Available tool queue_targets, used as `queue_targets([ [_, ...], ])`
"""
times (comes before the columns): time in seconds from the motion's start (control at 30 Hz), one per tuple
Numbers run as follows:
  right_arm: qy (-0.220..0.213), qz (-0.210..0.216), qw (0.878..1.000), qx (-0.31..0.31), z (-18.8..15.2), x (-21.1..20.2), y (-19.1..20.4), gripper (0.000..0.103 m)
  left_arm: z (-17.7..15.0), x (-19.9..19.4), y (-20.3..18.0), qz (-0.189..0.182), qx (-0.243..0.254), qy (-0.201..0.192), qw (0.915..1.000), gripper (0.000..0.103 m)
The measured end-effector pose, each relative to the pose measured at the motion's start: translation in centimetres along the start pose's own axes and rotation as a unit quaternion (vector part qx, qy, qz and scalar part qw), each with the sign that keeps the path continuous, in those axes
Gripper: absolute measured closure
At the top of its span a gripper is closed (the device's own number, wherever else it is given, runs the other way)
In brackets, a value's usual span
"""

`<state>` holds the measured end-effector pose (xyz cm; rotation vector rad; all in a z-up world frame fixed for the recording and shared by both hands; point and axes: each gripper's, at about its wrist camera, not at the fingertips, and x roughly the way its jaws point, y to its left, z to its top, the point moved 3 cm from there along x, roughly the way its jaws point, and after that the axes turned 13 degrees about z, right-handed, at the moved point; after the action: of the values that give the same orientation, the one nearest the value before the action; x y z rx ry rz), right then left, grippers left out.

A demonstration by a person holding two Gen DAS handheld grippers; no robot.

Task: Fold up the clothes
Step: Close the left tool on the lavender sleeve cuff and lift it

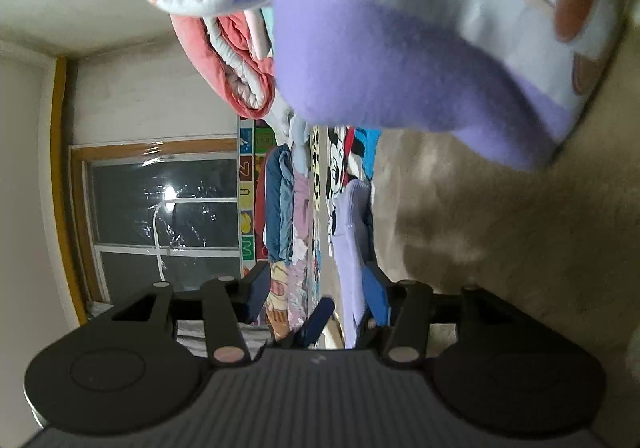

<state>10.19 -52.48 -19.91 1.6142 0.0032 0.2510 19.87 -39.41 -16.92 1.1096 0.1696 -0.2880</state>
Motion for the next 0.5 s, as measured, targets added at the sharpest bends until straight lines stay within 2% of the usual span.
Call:
queue_targets([
  [0.13, -0.021, 0.005, 1.000, 0.008, 0.7, -0.6, -0.3, 0.051, 1.2, 1.4, -0.4, 0.005, 0.018, -0.006, 0.9998, 0.060],
  [0.33, -0.039, 0.017, 0.999, 0.028, 1.1, -0.6, -1.1, 0.051, 2.2, 3.5, -1.0, -0.002, 0.035, 0.000, 0.9994, 0.079],
  [0.4, -0.043, 0.018, 0.998, 0.030, 1.2, -0.5, -1.2, 0.051, 2.5, 3.6, -1.1, -0.010, 0.035, 0.007, 0.9993, 0.095],
  [0.5, -0.054, 0.021, 0.998, 0.032, 1.3, -0.4, -1.2, 0.051, 2.7, 3.3, -0.4, -0.020, 0.015, 0.013, 0.9996, 0.096],
])
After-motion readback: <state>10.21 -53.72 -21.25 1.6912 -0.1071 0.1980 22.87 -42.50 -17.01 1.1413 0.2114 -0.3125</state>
